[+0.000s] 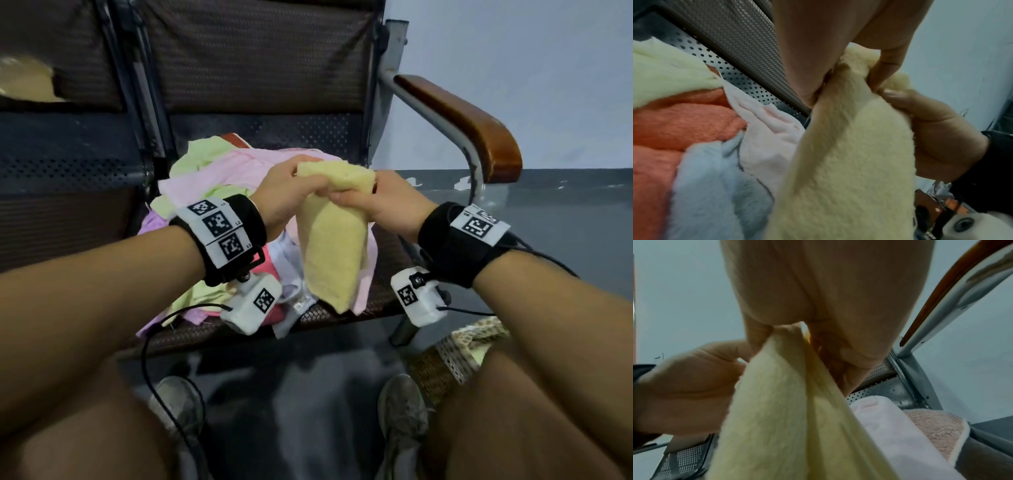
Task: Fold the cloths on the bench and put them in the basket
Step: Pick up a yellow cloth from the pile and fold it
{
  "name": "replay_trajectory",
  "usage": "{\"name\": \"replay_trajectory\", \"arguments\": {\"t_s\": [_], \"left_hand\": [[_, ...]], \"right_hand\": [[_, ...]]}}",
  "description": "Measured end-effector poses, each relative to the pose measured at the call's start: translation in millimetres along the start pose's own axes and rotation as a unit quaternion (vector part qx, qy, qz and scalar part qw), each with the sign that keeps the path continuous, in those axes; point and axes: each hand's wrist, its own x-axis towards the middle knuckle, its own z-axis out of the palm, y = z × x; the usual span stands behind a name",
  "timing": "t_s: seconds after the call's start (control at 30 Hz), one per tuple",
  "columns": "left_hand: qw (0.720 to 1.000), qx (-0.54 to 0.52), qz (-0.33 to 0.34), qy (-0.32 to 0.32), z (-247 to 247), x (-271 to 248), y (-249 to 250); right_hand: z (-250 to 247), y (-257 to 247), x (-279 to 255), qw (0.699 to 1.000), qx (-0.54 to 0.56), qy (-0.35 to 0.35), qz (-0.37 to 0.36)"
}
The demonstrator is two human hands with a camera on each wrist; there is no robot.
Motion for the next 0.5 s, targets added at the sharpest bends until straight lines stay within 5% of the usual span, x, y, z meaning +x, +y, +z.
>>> {"name": "replay_trajectory", "arguments": {"t_s": [0.1,0.27,0.5], "left_hand": [[0.999,0.005,-0.045,-0.004,4.2,-2.9,1.9],[0.97,0.152,-0.096,-0.164,22.8,-19.0,-16.7],[0.945,0.182,-0.078,-0.262,137.1,-12.0,-43.6]], "right_hand": [[-11.2,-5.1,-9.0,0.997,0.058,0.054,0.024],[-53.2,-2.5,-32.8,0.96,0.214,0.144,0.106],[-135.1,64.6,-98.4,0.918,0.27,0.22,0.189]]}}
